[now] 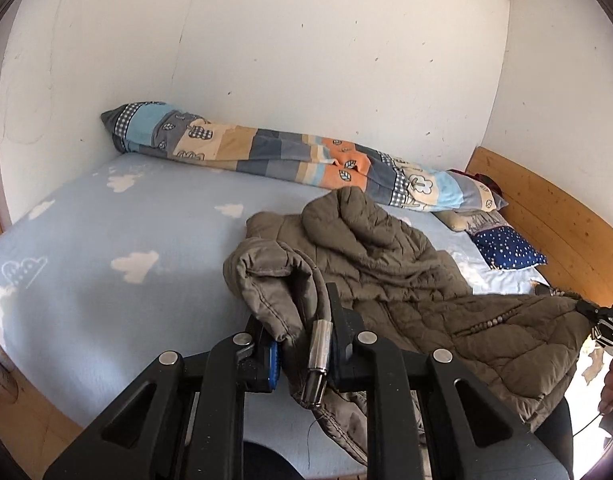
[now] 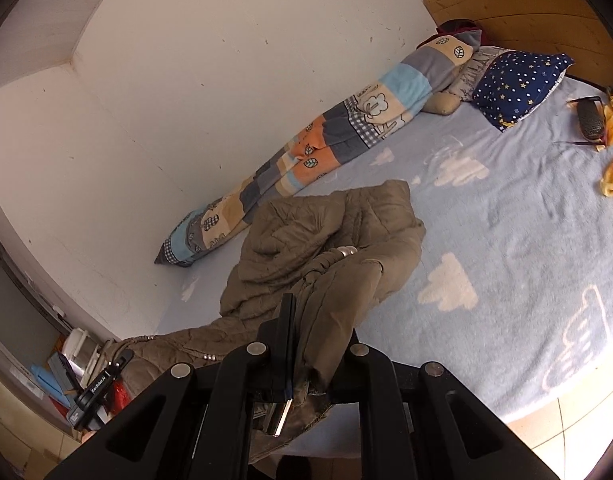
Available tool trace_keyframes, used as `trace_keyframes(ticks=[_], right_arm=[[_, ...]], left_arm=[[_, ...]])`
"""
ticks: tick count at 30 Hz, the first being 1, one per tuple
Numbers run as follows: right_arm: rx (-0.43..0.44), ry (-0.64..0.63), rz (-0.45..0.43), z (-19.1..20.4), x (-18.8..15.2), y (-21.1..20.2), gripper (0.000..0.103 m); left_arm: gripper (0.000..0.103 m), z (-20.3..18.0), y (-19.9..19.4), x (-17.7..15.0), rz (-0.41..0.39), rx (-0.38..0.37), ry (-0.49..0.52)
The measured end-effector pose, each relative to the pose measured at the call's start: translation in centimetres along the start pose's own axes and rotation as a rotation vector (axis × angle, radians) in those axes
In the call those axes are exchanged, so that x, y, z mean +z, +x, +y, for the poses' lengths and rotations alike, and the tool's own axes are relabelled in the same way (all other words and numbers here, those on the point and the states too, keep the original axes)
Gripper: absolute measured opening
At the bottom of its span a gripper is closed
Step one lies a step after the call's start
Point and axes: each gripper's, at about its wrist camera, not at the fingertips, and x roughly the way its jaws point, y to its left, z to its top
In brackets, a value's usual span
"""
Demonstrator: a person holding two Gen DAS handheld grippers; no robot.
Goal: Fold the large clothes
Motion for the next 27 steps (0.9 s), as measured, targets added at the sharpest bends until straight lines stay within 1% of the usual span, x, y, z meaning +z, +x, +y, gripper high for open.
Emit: trace_keyframes(ticks=[11, 19, 27], right_arm=[[0.048, 0.019, -0.024, -0.4, 4.8, 1.8, 0.011], [0.047, -0.007, -0.032, 0.2, 8.8, 4.4, 0.011], [0.026, -0.019, -0.038, 0.3, 12.7, 8.1, 0.011]], left_arm=[[0.018, -0.6, 1.9, 4.3, -0.055, 0.022, 0.003], [0.018, -0.8, 4.9, 7.6, -0.079, 0.041, 0.012], [0.018, -0.5, 8.9, 10.6, -0.074, 0.065, 0.016]])
